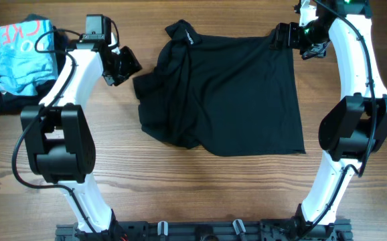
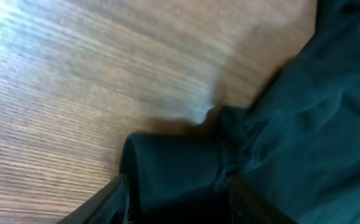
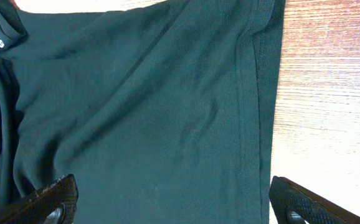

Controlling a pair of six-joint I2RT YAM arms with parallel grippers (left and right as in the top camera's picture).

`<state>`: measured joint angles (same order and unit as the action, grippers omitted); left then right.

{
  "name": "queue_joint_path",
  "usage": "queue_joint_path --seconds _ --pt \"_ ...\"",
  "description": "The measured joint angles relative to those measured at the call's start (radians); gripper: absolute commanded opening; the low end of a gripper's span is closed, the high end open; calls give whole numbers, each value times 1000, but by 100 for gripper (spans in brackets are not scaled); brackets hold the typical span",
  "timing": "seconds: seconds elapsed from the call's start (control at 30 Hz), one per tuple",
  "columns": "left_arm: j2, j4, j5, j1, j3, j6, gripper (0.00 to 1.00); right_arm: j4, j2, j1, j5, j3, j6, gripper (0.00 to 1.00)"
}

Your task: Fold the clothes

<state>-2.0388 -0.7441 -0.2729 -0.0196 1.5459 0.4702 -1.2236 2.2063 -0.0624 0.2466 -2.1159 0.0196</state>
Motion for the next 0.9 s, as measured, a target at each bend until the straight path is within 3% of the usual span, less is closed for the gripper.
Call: queue_joint_path --seconds 0.63,0.77,0.9 --pt "-20 143 -14 -4 -103 -3 49 -2 0 0 0 0 0 99" --pt "-55 179 -18 -19 -103 -3 39 -3 0 0 0 0 0 99" --pt "-75 195 -29 -39 -105 -7 16 -3 0 0 0 0 0 99"
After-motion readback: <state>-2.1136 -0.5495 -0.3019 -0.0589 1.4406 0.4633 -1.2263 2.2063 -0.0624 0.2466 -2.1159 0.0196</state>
